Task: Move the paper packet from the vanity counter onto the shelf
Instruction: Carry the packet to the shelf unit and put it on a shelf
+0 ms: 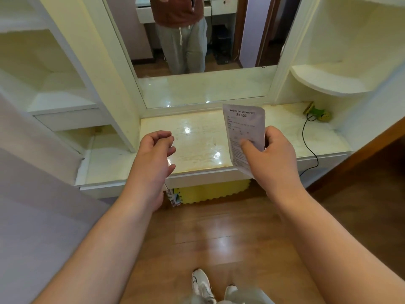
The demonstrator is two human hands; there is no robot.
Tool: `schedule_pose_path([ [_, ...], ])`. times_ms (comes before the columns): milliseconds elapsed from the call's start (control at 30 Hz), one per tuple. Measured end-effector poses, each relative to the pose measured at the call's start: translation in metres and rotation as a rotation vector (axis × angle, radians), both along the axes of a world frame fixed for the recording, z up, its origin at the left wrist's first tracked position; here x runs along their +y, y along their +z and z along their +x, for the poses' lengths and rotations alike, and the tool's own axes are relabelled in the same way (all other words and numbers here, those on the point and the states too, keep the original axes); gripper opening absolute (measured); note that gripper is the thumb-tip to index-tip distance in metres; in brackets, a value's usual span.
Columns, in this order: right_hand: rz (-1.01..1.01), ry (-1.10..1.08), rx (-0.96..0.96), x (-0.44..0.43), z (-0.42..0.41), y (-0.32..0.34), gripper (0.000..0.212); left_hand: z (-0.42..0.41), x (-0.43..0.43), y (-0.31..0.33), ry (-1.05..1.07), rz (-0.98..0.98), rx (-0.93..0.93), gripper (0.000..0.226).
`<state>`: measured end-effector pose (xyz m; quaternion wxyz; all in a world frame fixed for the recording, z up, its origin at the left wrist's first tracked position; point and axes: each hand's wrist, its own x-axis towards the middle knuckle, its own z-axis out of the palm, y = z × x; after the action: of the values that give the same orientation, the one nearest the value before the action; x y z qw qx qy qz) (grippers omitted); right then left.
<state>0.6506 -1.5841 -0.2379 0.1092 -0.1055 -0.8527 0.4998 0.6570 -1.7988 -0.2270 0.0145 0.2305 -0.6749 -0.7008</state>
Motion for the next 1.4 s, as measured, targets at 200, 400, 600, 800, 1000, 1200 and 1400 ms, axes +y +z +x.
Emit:
schedule_pose_path([
  [200,-0.025,0.025,-0.027,0.035,0.035,-0.008,0.010,0.032,0.036,-0.005,0.003,-0.010,-0.010,0.016],
  [400,-0.010,0.077,-0.032,0.060,0.065,-0.012,0.013,0.065,0.060,-0.006,0.026,-0.019,-0.015,0.020],
  [600,-0.014,0.194,-0.042,0.044,0.082,-0.012,0.013,0.105,0.049,-0.003,0.109,-0.043,-0.012,0.025],
  [800,-0.026,0.360,-0.019,-0.004,0.095,-0.004,0.011,0.151,0.011,0.000,0.273,-0.044,0.006,0.020],
  [1000,-0.050,0.531,-0.040,-0.065,0.112,-0.006,0.009,0.199,-0.033,-0.002,0.450,-0.050,0.004,0.016],
  [1200,-0.040,0.661,-0.078,-0.131,0.136,-0.012,0.007,0.245,-0.085,-0.006,0.597,-0.047,-0.016,0.019],
  [1400,0.056,0.708,-0.067,-0.199,0.153,-0.014,0.011,0.274,-0.142,-0.012,0.672,-0.023,-0.028,0.021],
])
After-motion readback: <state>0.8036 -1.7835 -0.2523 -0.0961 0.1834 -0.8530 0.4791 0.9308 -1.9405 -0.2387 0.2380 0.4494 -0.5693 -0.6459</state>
